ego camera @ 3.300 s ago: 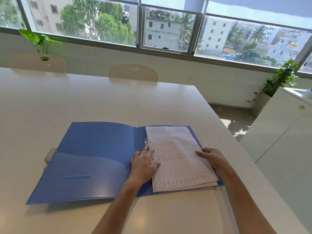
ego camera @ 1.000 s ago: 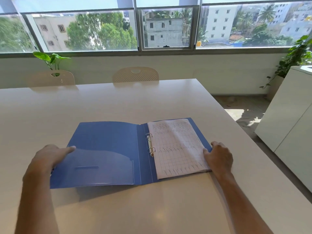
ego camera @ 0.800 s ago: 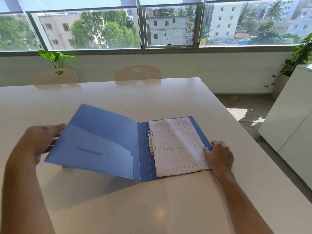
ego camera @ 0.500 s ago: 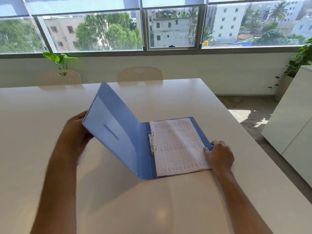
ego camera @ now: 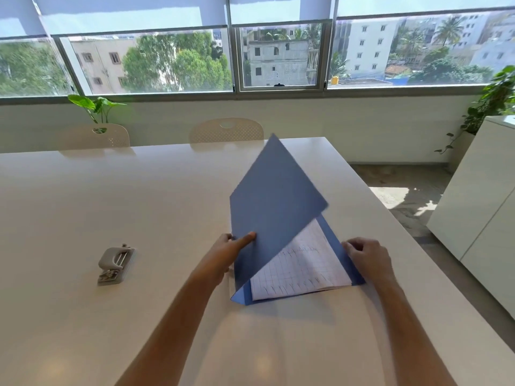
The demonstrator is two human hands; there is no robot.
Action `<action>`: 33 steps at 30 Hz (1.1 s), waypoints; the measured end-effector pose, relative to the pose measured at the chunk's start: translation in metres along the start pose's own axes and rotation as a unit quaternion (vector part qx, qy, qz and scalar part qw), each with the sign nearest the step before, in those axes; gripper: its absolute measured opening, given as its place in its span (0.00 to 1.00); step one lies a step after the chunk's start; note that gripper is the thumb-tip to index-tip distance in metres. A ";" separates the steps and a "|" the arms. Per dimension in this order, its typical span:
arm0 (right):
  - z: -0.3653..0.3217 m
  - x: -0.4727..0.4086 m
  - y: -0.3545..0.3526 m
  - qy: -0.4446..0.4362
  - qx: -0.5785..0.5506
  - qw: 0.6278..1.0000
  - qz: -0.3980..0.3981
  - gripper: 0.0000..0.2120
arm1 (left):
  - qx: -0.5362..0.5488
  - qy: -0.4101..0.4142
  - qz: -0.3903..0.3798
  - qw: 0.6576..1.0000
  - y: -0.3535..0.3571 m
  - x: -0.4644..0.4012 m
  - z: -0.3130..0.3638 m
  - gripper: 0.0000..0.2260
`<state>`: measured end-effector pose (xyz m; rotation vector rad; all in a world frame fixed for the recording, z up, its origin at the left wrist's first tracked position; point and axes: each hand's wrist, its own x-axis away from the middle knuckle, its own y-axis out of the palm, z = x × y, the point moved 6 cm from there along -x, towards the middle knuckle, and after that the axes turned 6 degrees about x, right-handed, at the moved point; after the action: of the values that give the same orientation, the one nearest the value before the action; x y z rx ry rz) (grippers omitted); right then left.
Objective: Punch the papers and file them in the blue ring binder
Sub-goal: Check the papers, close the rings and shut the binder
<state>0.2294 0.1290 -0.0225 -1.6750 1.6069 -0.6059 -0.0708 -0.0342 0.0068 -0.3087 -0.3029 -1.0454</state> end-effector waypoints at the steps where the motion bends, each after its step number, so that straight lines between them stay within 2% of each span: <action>1: 0.006 -0.002 -0.002 0.023 -0.067 0.997 -0.019 0.11 | 0.004 0.003 0.006 1.000 0.003 -0.002 -0.002 0.29; 3: 0.015 -0.004 -0.004 0.095 -0.240 0.964 -0.059 0.16 | 0.005 0.018 0.015 1.000 0.007 -0.008 -0.006 0.27; 5: 0.022 -0.006 -0.004 0.143 -0.354 0.918 -0.106 0.24 | -0.011 0.031 0.023 0.999 0.009 -0.013 -0.009 0.26; 9: 0.031 -0.009 -0.006 0.165 -0.432 0.866 -0.189 0.33 | -0.086 0.057 0.040 0.994 0.011 -0.020 -0.013 0.29; 10: 0.031 -0.008 -0.007 0.159 -0.429 0.868 -0.194 0.32 | -0.099 0.064 0.040 0.992 0.012 -0.021 -0.013 0.30; 12: 0.028 -0.006 -0.008 0.133 -0.377 0.895 -0.199 0.29 | -0.115 0.072 0.040 0.990 0.014 -0.022 -0.012 0.30; 16: 0.018 -0.003 -0.007 0.056 -0.190 0.962 -0.189 0.26 | -0.191 0.082 0.071 0.976 0.016 -0.023 -0.011 0.34; 19: 0.009 -0.002 -0.005 0.032 -0.101 0.976 -0.188 0.30 | -0.243 0.088 0.089 0.962 0.019 -0.021 -0.008 0.36; 23: -0.003 0.000 -0.002 0.009 -0.030 0.985 -0.172 0.30 | -0.235 0.079 0.082 0.965 0.020 -0.020 -0.005 0.37; 26: -0.007 0.000 -0.002 0.006 -0.018 0.987 -0.160 0.29 | -0.187 0.065 0.065 0.978 0.022 -0.020 -0.003 0.35; 30: -0.006 -0.001 -0.005 0.020 -0.034 0.987 -0.154 0.28 | 0.035 -0.012 0.024 0.999 0.023 -0.018 -0.006 0.21; 33: -0.003 -0.001 -0.004 0.024 -0.044 0.987 -0.156 0.28 | 0.119 -0.018 -0.001 0.993 0.027 -0.012 -0.008 0.14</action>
<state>0.2294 0.1295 -0.0176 -2.0119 1.4318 -0.7421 -0.0517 -0.0148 -0.0077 -0.1133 -0.4553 -0.9953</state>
